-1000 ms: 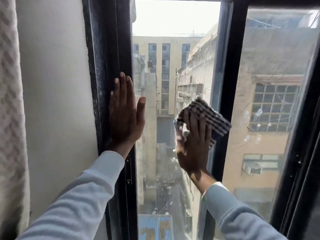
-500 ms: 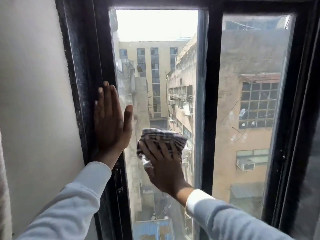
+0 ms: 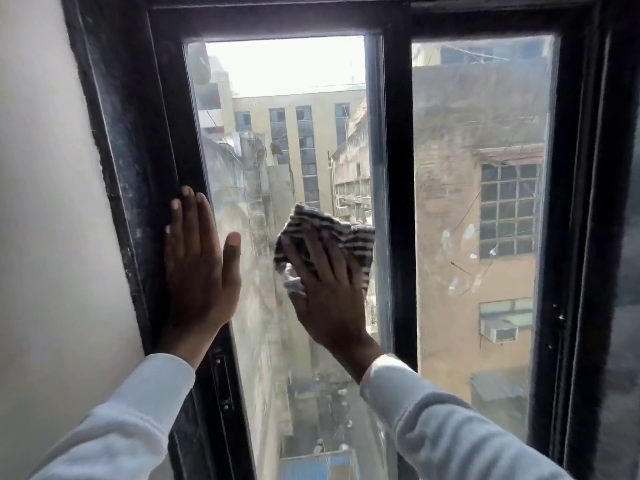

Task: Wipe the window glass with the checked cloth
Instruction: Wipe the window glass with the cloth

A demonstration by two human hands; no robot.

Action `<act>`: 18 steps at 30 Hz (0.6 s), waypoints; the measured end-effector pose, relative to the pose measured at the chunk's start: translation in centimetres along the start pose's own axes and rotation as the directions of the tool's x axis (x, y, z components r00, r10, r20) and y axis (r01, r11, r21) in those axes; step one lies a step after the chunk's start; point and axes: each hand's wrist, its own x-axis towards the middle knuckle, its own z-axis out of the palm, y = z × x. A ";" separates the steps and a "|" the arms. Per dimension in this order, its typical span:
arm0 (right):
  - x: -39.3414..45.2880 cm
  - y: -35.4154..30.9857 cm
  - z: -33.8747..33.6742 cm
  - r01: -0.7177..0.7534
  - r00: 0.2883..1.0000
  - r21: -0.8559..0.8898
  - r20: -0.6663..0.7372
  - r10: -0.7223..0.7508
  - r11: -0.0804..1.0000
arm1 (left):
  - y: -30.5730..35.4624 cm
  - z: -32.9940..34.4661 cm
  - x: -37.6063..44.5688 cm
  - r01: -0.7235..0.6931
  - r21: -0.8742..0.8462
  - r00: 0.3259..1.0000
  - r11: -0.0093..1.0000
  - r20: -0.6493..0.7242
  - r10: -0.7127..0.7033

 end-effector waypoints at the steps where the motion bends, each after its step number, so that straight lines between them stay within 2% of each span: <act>1: -1.5 0.4 -0.2 -0.164 0.986 -0.030 -0.035 0.163 0.986 | 0.0 0.1 0.0 0.005 0.003 1.000 1.000 0.005 -0.005; 2: -4.5 0.0 -0.3 -0.291 0.956 -0.031 -0.047 0.289 0.956 | 0.1 0.1 0.0 0.008 0.003 1.000 1.000 0.012 -0.008; 3: -8.5 -0.8 -0.5 -0.338 0.941 -0.020 -0.028 0.337 0.941 | 0.2 0.0 0.1 0.015 -0.002 1.000 1.000 0.019 -0.015; 4: -12.3 -1.7 -1.1 -0.312 0.950 0.004 0.026 0.311 0.950 | 0.4 -0.1 0.1 0.030 -0.010 0.999 0.999 0.020 -0.030; 6: -17.9 -2.4 -2.0 -0.174 0.975 0.090 0.158 0.158 0.981 | 1.4 -0.4 0.3 0.076 -0.018 0.997 0.997 -0.004 -0.076; 7: -18.9 -2.2 -2.5 -0.165 0.973 0.141 0.183 0.138 0.976 | 2.4 -0.4 0.3 0.078 -0.015 0.997 0.997 -0.020 -0.079; 8: -18.7 -2.0 -3.4 -0.250 0.960 0.222 0.183 0.211 0.942 | 3.7 -0.3 0.4 0.049 -0.006 0.998 0.999 -0.031 -0.050; 9: -17.9 -1.7 -4.3 -0.398 0.917 0.327 0.161 0.365 0.857 | 5.5 0.1 0.5 -0.011 0.005 0.999 1.000 -0.030 0.011; 10: -16.7 -1.3 -5.5 -0.553 0.819 0.440 0.132 0.558 0.707 | 7.6 0.6 0.7 -0.091 0.004 0.996 0.996 -0.017 0.091; 11: -15.4 -0.5 -6.6 -0.661 0.671 0.561 0.141 0.728 0.499 | 10.0 1.3 1.0 -0.173 -0.015 0.985 0.985 0.002 0.173; 12: -14.1 0.9 -8.0 -0.692 0.517 0.656 0.161 0.841 0.300 | 12.6 2.0 1.3 -0.249 -0.044 0.968 0.968 0.019 0.250; 13: -12.8 2.8 -9.4 -0.677 0.376 0.721 0.163 0.912 0.150 | 15.3 2.8 1.5 -0.313 -0.073 0.949 0.947 0.030 0.315; 14: -11.2 5.1 -10.9 -0.636 0.267 0.770 0.161 0.950 0.049 | 17.8 3.7 1.8 -0.363 -0.097 0.929 0.927 0.032 0.367; 15: -9.7 7.5 -12.4 -0.576 0.213 0.818 0.152 0.965 -0.001 | 20.2 4.5 2.0 -0.400 -0.112 0.914 0.910 0.030 0.405; 16: -8.1 9.8 -13.7 -0.518 0.217 0.855 0.122 0.968 0.009 | 22.1 5.4 2.1 -0.422 -0.114 0.903 0.899 0.030 0.428; 17: -6.7 11.9 -14.5 -0.495 0.259 0.865 0.051 0.965 0.087 | 23.7 6.2 2.3 -0.426 -0.105 0.902 0.898 0.031 0.432; 18: -5.4 13.9 -14.8 -0.496 0.323 0.843 -0.046 0.945 0.211 | 24.7 7.0 2.4 -0.413 -0.086 0.908 0.906 0.032 0.417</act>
